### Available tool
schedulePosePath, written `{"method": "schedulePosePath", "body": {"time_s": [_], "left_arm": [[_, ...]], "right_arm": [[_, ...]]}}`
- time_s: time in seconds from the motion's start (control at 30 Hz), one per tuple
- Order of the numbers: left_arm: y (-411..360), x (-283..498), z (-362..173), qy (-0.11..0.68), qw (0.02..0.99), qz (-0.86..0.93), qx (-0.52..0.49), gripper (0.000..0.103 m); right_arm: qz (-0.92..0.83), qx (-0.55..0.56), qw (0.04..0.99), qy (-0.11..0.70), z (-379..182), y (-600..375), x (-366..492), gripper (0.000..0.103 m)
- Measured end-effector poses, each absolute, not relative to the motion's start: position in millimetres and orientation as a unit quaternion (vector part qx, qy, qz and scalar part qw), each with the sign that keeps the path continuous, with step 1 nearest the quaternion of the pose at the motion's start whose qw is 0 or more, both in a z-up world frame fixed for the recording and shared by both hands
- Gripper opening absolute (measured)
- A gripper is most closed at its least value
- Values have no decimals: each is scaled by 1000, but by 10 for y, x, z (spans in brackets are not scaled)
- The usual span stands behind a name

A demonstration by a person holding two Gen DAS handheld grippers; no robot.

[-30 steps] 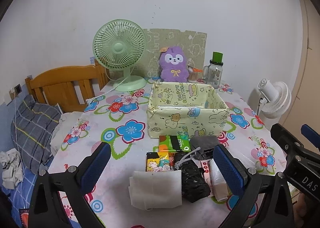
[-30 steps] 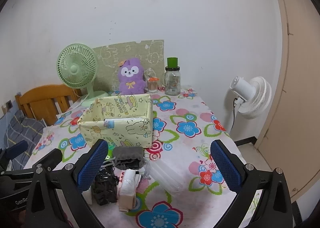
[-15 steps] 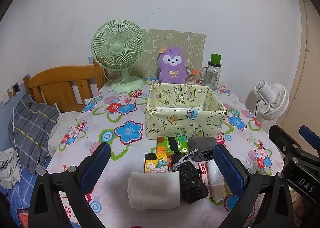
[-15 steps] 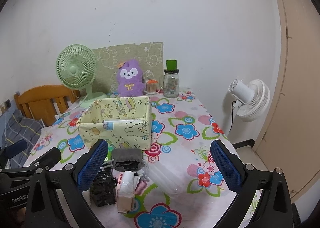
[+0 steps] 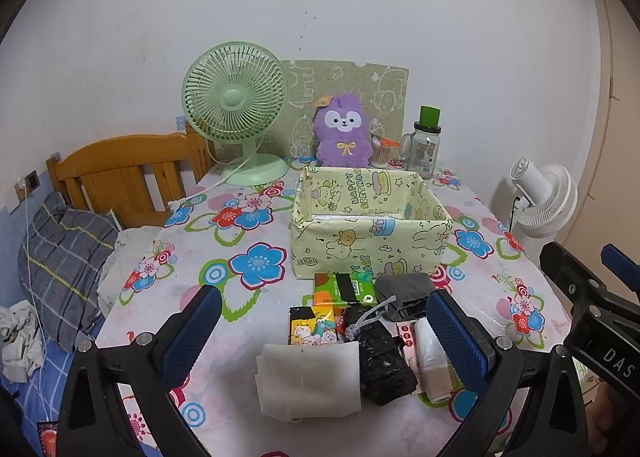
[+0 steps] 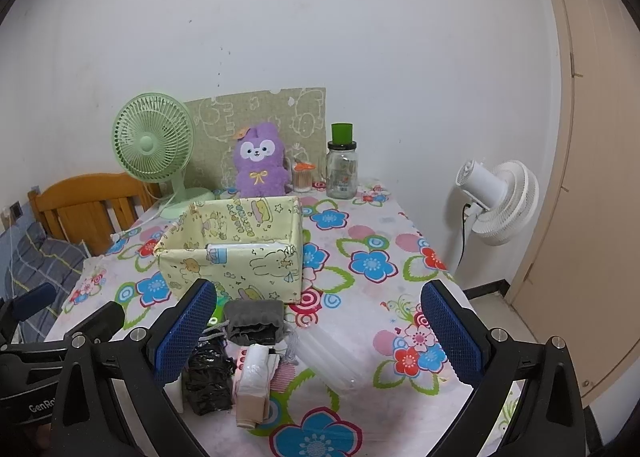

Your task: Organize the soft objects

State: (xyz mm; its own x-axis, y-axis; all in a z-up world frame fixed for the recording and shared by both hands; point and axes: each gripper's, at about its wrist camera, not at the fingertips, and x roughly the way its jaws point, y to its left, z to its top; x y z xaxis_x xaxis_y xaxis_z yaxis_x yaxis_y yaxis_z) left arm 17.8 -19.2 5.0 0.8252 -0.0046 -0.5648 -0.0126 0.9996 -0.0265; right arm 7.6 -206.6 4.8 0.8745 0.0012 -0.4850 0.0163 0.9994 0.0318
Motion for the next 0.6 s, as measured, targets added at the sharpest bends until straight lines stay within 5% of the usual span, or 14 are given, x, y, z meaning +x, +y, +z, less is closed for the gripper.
{"method": "schedulePosePath", "body": {"time_s": [0.6], "left_arm": [[-223, 166, 47, 298, 954, -2, -10, 103]], "right_arm": [[-1, 21, 968, 250, 76, -2067, 46, 103]]}}
